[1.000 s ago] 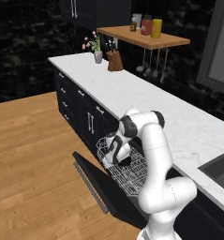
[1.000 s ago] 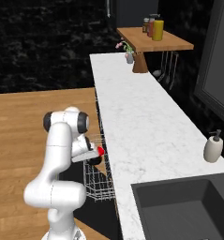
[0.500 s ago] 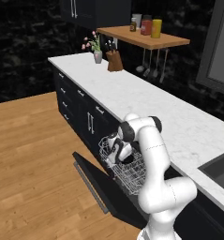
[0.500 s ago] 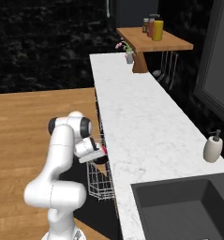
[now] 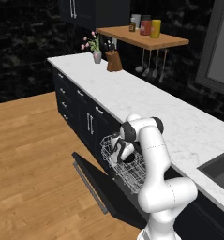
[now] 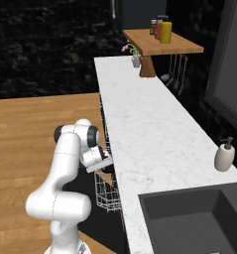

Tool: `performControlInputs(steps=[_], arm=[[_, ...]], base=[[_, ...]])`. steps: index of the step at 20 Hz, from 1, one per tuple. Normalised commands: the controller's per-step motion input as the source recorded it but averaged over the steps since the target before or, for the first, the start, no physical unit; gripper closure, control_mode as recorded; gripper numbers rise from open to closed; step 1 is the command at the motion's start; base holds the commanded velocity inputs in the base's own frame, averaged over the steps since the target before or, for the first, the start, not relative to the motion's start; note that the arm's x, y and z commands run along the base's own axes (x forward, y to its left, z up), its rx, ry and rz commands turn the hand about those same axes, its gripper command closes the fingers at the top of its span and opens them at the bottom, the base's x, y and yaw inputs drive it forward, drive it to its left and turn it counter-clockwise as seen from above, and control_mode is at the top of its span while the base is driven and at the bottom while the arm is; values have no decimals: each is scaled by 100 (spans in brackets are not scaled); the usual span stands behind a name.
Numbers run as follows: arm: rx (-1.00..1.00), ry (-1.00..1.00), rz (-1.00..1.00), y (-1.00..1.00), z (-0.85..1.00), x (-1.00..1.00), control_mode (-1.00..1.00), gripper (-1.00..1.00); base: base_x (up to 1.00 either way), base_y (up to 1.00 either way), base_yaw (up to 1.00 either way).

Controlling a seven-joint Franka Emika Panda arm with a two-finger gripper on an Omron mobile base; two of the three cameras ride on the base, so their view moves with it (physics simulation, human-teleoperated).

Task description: Pick up the cup and bowl from the counter, place them in the dishwasher, and close the dishwasher door.

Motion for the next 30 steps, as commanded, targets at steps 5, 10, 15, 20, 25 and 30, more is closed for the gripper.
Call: performControlInputs(steps=[5,10,15,20,25,30], arm=[[-2,0,-3,76,-58,-17,-100,-100],[-2,-2,-7,46,13,-37,-100,-100],[1,0,-10,31,98,-65,-100,-100],[3,0,-8,23,100,-48,-100,-100],[0,-3,-7,8,90,-44,-100,-100],[0,-7,-7,63,27,-68,-100,-100]], base=[[0,0,0],[0,0,0],[0,0,0],[0,0,0],[0,0,0],[0,0,0]])
